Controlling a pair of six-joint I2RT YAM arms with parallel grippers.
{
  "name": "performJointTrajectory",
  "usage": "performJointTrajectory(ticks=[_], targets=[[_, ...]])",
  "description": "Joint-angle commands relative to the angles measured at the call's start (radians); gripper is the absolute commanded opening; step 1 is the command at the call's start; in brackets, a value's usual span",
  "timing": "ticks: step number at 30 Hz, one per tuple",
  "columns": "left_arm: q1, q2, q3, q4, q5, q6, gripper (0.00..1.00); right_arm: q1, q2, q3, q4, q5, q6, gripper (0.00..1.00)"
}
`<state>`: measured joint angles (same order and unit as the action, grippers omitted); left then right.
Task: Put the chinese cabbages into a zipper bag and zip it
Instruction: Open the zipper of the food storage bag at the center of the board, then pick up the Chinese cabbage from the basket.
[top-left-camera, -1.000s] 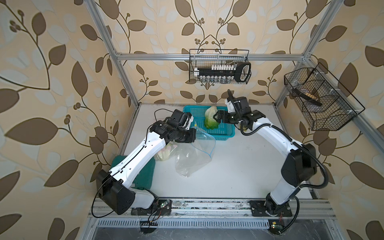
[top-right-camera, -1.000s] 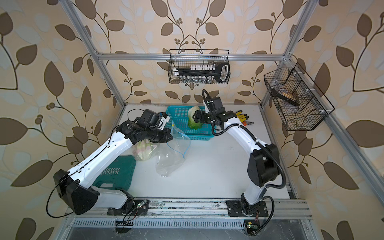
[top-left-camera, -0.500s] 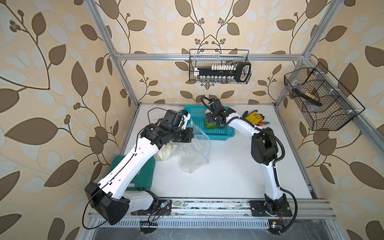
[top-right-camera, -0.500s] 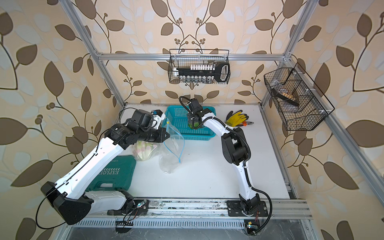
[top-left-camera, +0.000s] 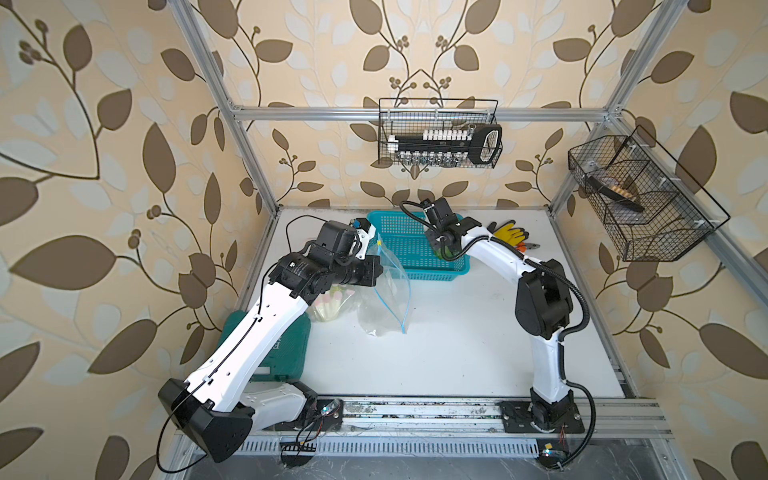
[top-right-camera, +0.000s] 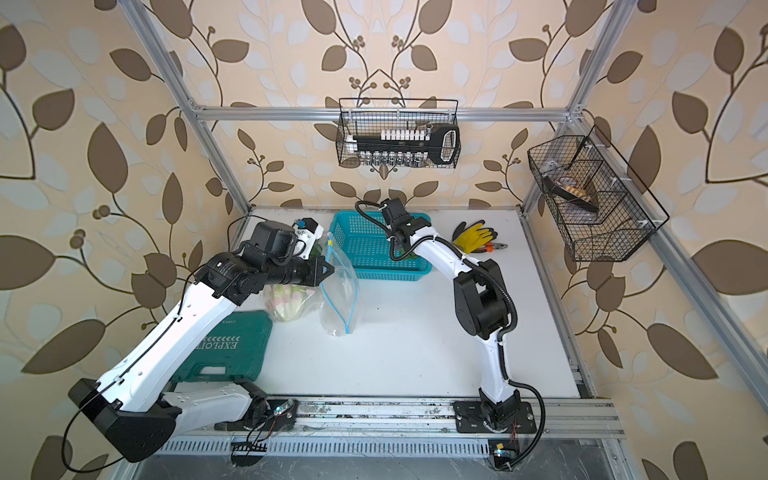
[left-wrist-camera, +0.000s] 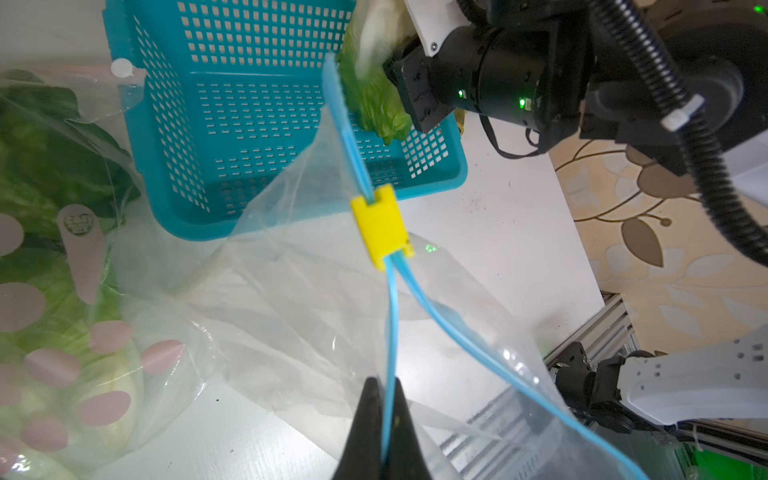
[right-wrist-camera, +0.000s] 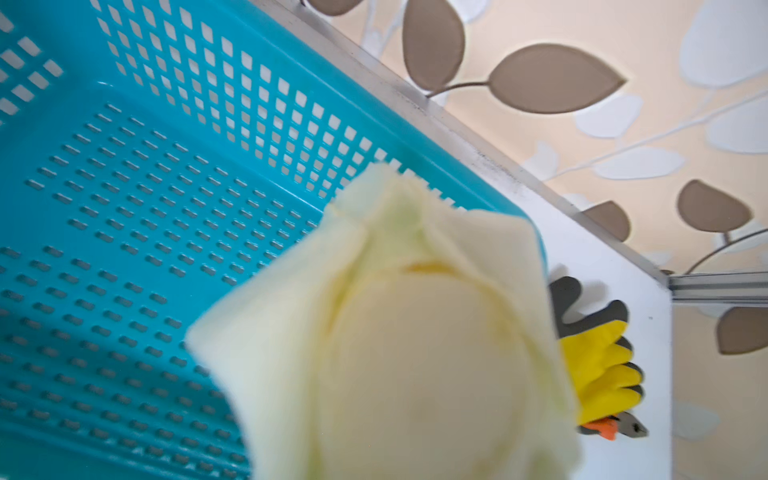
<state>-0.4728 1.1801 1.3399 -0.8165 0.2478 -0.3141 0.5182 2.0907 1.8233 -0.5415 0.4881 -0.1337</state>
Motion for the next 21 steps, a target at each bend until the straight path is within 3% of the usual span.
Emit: performJointTrajectory(ticks=[1,4,7,9,12,17,21], targets=[[0.029,-0.049,-0.02,0.046,-0.031,0.0,0.0,0.051,0.007,-0.005,0.005,0.107,-0.104,0.23],[0.039,-0.063,-0.024,0.041,-0.033,-0.003,0.0,0.086,0.077,0.055,-0.019,0.112,-0.107,0.24],[0.042,-0.072,-0.028,0.031,-0.036,-0.003,0.0,0.124,0.147,0.144,-0.064,0.072,-0.098,0.35],[0.042,-0.074,-0.03,0.028,-0.036,-0.004,0.0,0.155,0.195,0.225,-0.124,0.019,-0.089,0.49],[0.042,-0.074,-0.03,0.028,-0.036,-0.004,0.0,0.165,0.227,0.338,-0.258,-0.179,0.004,0.73],[0.042,-0.065,-0.033,0.034,-0.023,-0.006,0.0,0.137,0.097,0.297,-0.263,-0.442,0.114,0.94],[0.042,-0.056,-0.043,0.043,-0.011,-0.01,0.0,0.053,-0.044,0.161,-0.177,-0.612,0.275,0.96]])
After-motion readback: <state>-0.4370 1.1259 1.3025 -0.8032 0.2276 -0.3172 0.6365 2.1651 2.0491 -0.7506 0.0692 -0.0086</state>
